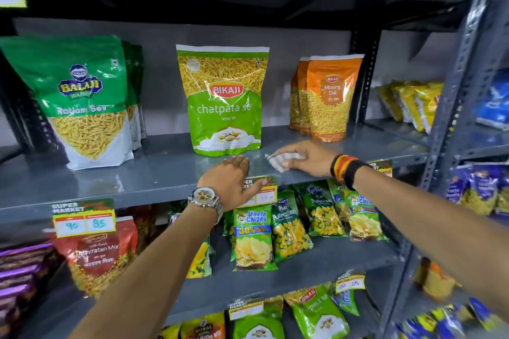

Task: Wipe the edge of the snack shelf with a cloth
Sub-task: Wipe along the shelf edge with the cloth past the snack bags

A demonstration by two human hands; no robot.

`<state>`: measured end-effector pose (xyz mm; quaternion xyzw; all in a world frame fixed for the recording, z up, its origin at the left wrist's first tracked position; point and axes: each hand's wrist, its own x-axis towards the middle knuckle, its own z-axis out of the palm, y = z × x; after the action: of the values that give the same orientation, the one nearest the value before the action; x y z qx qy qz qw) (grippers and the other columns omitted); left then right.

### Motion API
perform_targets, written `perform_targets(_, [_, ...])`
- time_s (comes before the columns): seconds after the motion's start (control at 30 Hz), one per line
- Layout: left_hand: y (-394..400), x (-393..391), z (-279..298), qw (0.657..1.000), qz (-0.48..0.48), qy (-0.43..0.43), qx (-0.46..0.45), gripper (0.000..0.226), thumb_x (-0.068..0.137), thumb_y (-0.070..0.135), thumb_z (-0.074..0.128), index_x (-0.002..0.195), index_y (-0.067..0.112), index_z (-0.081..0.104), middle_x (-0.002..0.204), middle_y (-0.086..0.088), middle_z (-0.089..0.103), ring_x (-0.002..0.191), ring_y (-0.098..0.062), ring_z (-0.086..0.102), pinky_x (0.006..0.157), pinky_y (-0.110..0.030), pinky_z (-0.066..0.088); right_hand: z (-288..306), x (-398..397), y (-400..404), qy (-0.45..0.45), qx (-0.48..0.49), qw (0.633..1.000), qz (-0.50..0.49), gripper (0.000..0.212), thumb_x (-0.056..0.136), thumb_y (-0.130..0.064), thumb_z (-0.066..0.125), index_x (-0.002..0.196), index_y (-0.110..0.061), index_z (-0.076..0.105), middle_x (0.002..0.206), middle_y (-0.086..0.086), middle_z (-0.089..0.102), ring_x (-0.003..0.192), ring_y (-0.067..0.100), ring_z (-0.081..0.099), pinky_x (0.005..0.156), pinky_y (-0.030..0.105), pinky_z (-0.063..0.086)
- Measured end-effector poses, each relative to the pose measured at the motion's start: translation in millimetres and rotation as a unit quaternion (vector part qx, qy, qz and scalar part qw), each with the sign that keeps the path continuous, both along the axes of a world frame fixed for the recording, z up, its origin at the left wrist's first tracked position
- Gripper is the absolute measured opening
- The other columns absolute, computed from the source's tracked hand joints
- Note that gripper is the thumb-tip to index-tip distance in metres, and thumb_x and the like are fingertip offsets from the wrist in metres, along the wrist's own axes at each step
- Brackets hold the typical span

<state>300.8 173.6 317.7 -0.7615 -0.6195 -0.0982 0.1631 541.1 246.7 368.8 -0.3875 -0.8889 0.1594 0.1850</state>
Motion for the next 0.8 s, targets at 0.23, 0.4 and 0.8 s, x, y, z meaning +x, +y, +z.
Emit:
perform_targets(0.23, [-4.1,2.5,5.8,1.0,-0.011,-0.009,-0.013,0.084,0.096,0.071,0.028,0.152,0.009,0.036,0.159,-0.011,0.038,0.144,-0.029,0.037,0.113,-0.04,0.035,41.2,75.9,17.3,0.127,-0.016,0.989,-0.071,0.036,0.09,-0.026,0.067,0.126,-0.023,0.064,0.123,-0.002,0.066,0.107,0.016,0.062,0.102,0.04,0.046])
perform_targets(0.4, [4.5,28.0,9.5,1.0,-0.009,0.004,-0.021,0.101,0.086,0.081,0.01,0.157,0.012,0.028,0.163,-0.008,0.032,0.149,-0.025,0.03,0.118,-0.038,0.028,41.3,105.3,67.2,0.117,0.015,0.987,-0.113,0.037,0.089,-0.019,0.07,0.125,-0.017,0.066,0.133,0.004,0.062,0.123,0.019,0.055,0.107,0.032,0.038])
perform_targets(0.8, [59.9,102.9,9.4,0.999,0.012,0.011,-0.041,0.111,0.078,0.089,-0.003,0.159,0.019,0.024,0.163,-0.004,0.032,0.145,-0.025,0.038,0.117,-0.042,0.035,2.3,96.4,143.8,0.067,-0.005,0.997,0.032,0.033,0.089,-0.022,0.068,0.122,-0.025,0.068,0.126,-0.001,0.066,0.113,0.012,0.057,0.1,0.032,0.046])
